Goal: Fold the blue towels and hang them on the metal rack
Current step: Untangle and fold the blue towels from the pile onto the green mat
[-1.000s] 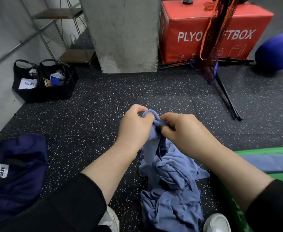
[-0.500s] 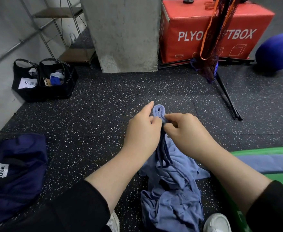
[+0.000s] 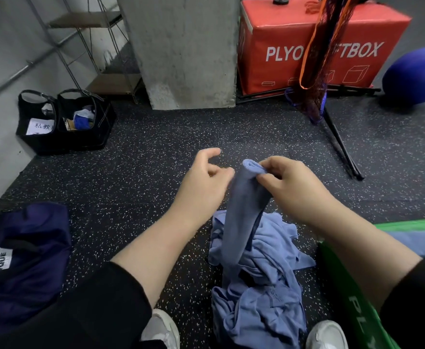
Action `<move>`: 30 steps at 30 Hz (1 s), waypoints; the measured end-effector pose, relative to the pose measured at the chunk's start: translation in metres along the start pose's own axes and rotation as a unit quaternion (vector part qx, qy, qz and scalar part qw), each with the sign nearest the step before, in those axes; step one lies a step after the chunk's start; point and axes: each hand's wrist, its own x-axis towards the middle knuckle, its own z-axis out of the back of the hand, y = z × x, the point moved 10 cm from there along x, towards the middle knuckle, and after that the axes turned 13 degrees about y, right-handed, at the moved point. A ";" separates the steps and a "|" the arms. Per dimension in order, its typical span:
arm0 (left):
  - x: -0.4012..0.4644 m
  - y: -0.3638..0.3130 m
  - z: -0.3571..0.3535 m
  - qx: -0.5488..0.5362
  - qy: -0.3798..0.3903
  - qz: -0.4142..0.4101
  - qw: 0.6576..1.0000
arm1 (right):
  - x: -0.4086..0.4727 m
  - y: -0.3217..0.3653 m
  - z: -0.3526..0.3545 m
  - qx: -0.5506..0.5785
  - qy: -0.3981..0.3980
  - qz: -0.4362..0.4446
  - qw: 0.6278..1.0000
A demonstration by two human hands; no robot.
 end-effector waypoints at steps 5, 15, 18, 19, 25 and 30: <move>0.005 0.021 -0.028 0.015 0.144 0.012 0.989 | -0.004 0.017 0.006 0.059 0.032 0.054 0.996; -0.004 0.044 -0.051 0.028 0.225 0.044 0.973 | -0.006 0.022 0.027 0.031 -0.008 0.072 0.997; -0.009 0.056 -0.052 0.046 0.250 0.080 0.964 | -0.004 0.002 0.041 0.076 -0.034 0.047 0.995; -0.011 0.060 -0.053 0.046 0.264 0.093 0.959 | -0.004 -0.006 0.043 0.091 -0.038 0.036 0.994; -0.024 0.078 -0.049 0.096 0.302 0.149 0.937 | -0.002 -0.043 0.055 0.158 -0.068 -0.011 0.985; -0.029 0.094 -0.026 0.137 0.259 0.176 0.940 | -0.004 -0.072 0.061 0.245 -0.077 -0.056 0.965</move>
